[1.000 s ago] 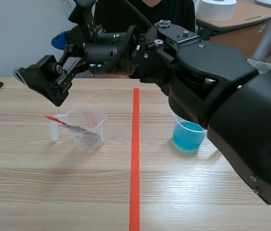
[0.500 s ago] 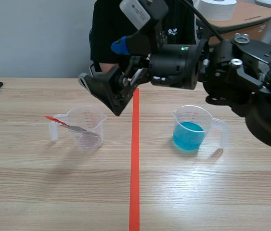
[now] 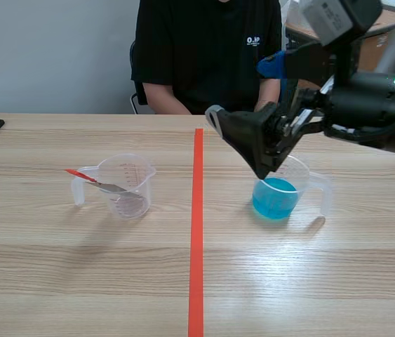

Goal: Do the redox reaction experiment.
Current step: 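Return to the home posture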

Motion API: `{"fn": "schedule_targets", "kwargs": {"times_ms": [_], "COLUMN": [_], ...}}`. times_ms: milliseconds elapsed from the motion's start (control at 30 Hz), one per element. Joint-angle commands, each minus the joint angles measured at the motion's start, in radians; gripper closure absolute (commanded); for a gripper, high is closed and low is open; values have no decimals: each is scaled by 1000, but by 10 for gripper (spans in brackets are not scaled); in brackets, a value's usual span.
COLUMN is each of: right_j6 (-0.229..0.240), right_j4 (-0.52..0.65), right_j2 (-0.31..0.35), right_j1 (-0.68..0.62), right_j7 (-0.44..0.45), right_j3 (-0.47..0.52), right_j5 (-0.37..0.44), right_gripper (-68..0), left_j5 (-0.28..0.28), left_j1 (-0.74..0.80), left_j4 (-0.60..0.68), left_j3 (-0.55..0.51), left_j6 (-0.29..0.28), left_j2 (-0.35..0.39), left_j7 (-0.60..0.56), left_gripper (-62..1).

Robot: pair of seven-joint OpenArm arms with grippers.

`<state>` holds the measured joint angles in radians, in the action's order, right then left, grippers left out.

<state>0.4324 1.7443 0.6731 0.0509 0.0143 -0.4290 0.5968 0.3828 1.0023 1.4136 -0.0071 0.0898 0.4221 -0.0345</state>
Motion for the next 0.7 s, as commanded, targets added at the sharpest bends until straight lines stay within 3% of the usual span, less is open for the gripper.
{"fn": "schedule_targets", "kwargs": {"times_ms": [0, 400, 567, 667], "right_j6": [-12, -48, -61, -92], "right_j4": [36, 239, 298, 323], "right_j2": [20, 86, 86, 86], "right_j1": [-26, -387, -509, -560], "right_j7": [11, 11, 11, 12], "right_j3": [27, 249, 296, 307], "right_j5": [14, 13, 9, 8], "right_gripper": [-679, -679, -679, -679], "left_j5": [-1, -1, -1, -1], "left_j1": [27, 61, 51, -15], "left_j4": [7, 161, 292, 328], "left_j3": [3, -53, -120, -149], "left_j6": [-11, -134, -165, -218], "left_j2": [16, 227, 314, 344], "left_j7": [-11, -176, -198, -193], "left_gripper": [-623, -623, -623, -623]}}
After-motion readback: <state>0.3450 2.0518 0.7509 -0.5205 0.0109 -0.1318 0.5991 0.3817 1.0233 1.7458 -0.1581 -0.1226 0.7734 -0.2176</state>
